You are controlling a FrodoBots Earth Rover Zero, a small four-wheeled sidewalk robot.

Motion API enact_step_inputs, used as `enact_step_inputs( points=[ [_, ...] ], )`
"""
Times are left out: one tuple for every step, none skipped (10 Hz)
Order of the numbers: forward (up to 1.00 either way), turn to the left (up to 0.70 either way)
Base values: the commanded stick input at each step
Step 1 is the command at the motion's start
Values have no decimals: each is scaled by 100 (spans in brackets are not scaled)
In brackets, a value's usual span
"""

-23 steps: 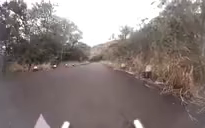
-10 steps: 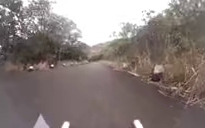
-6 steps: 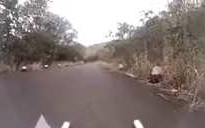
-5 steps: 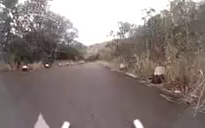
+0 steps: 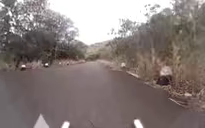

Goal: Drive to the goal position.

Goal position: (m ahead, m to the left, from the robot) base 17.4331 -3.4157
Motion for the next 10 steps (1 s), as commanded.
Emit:
enact_step_inputs(
  points=[
    [50, 0],
    [50, 0],
    [50, 0],
    [50, 0],
    [50, 0],
    [50, 0],
    [50, 0],
    [50, 0],
    [50, 0],
    [50, 0]
  ],
)
